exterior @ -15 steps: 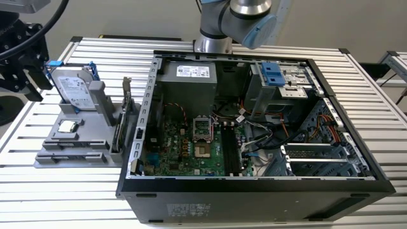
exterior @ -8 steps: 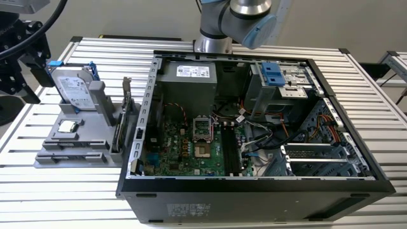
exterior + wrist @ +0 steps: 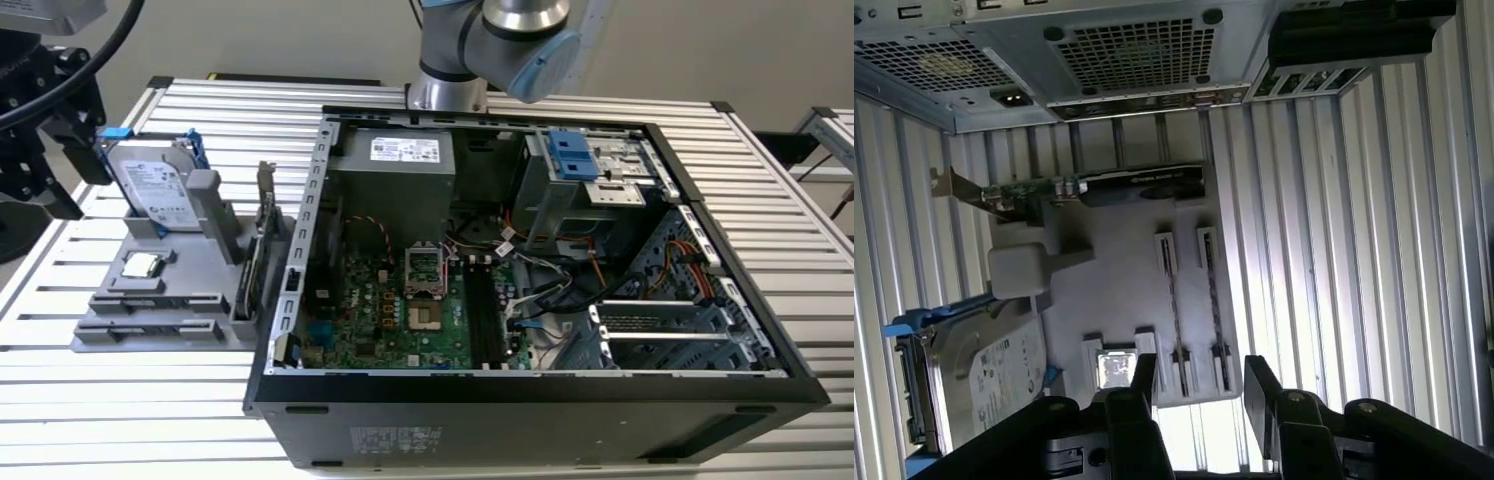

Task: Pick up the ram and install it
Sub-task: 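Pick up the ram and move it above insertion slot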

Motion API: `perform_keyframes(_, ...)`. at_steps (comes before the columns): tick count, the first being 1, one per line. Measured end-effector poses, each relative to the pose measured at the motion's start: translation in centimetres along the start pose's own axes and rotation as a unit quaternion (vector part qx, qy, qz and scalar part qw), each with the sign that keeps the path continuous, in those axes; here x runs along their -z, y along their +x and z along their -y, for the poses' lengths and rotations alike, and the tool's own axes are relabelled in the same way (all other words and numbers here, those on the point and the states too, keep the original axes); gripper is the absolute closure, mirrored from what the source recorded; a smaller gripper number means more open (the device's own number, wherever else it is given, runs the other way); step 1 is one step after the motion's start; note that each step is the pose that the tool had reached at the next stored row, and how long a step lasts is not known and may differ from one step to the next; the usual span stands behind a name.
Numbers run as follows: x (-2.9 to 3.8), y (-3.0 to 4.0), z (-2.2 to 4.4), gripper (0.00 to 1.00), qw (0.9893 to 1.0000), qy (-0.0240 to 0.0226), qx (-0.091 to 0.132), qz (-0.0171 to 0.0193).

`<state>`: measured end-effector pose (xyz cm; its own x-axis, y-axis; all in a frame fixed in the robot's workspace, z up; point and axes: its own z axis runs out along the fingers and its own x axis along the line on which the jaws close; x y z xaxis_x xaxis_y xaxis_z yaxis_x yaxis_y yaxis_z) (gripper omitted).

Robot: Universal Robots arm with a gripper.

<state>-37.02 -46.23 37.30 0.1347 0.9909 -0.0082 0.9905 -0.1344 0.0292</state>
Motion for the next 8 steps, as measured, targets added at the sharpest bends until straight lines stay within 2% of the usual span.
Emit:
perform_keyframes(2,-0.18,-0.02,0.01,0.00,1.0000,0.0019,0.000,0.0002)
perform_keyframes(8,-0.61,-0.08,0.00,0.00,1.0000,0.0021,0.002,-0.0004)
